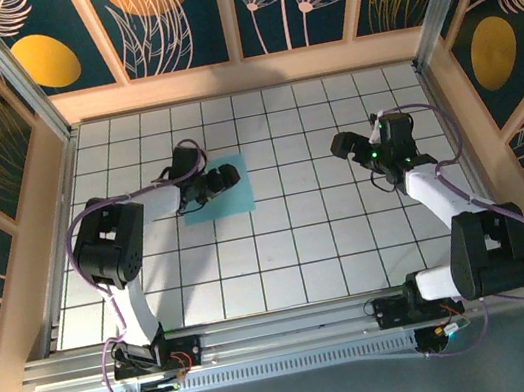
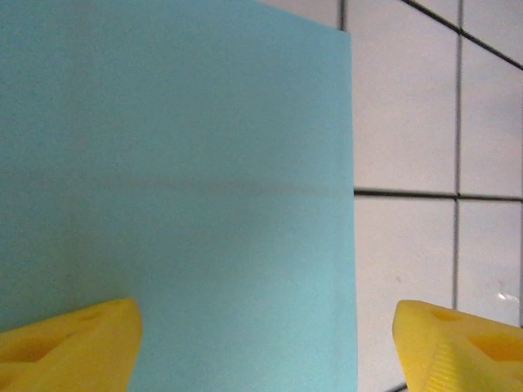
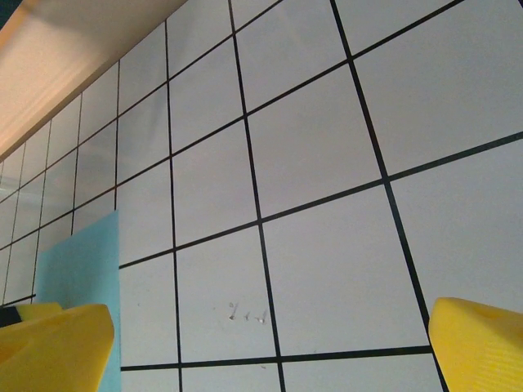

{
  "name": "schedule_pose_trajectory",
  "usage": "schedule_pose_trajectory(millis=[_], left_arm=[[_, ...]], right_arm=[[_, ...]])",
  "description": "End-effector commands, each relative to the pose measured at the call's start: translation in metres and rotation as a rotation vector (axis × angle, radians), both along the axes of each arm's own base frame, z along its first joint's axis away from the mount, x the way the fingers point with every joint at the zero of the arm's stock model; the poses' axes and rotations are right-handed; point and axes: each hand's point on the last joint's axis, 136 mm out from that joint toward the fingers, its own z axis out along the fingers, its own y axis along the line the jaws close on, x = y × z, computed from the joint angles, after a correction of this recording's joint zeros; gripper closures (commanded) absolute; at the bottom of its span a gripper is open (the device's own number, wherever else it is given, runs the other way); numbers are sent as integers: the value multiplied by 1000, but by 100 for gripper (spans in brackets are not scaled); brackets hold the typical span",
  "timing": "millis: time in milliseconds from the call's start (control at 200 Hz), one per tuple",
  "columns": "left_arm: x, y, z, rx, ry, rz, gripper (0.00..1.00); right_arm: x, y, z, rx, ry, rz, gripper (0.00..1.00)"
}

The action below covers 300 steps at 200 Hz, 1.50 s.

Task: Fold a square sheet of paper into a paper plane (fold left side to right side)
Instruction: Move the square sheet of paper to the center of the table.

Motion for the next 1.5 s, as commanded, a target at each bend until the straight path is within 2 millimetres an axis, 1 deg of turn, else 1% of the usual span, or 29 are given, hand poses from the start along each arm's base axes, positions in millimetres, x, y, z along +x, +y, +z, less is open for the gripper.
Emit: schedule_pose_trajectory(millis=[0,125,220,340,465,561,611,726,791,866,916,991,1076,1101,1111,1126,1221,1326,1386,1496], left_arm=[[-69,-23,-43,-7,247,-40,19],[-90,-54,-43,-42,277,-65,19],[-102,-75,-41,-61,294,-73,19],[-115,-99,-38,-92,313,-73,19],[-122,-124,-34,-152,326,-70,19],[-121,-135,-29,-180,321,-74,19],[-117,-137,-22,-185,302,-68,18],[-102,-140,6,-206,223,-61,17],[-97,-143,23,-231,191,-71,17],[-91,-138,38,-239,154,-64,16],[-86,-127,45,-214,125,-40,16],[-85,-108,46,-166,108,-16,15],[-93,-93,37,-155,138,-23,18],[-94,-93,38,-161,138,-33,21],[-99,-90,31,-151,153,-35,22],[-103,-89,28,-147,162,-41,23],[-117,-84,14,-134,205,-70,35],[-128,-76,-2,-110,242,-64,44],[-132,-72,-9,-95,253,-56,48],[-135,-65,-16,-67,262,-43,50]], right_arm=[[5,-1,7,-31,-13,0,1],[5,-1,4,-31,-5,0,1],[5,0,3,-32,-2,4,1],[5,0,1,-37,4,3,1],[5,1,-5,-49,22,3,1],[5,0,-10,-68,45,6,2],[6,2,-13,-80,59,14,4],[6,6,-23,-124,108,40,5],[7,9,-27,-155,131,58,6],[6,18,-32,-183,153,86,6],[7,25,-34,-201,164,109,6],[6,37,-38,-237,182,142,4],[4,54,-44,-269,202,189,2],[4,60,-46,-274,207,202,1],[3,61,-48,-278,212,207,1],[3,65,-47,-280,211,217,1],[1,88,-56,-307,229,268,1],[-1,109,-67,-346,249,315,1],[-1,119,-73,-368,258,338,1],[-3,134,-84,-402,277,375,1]])
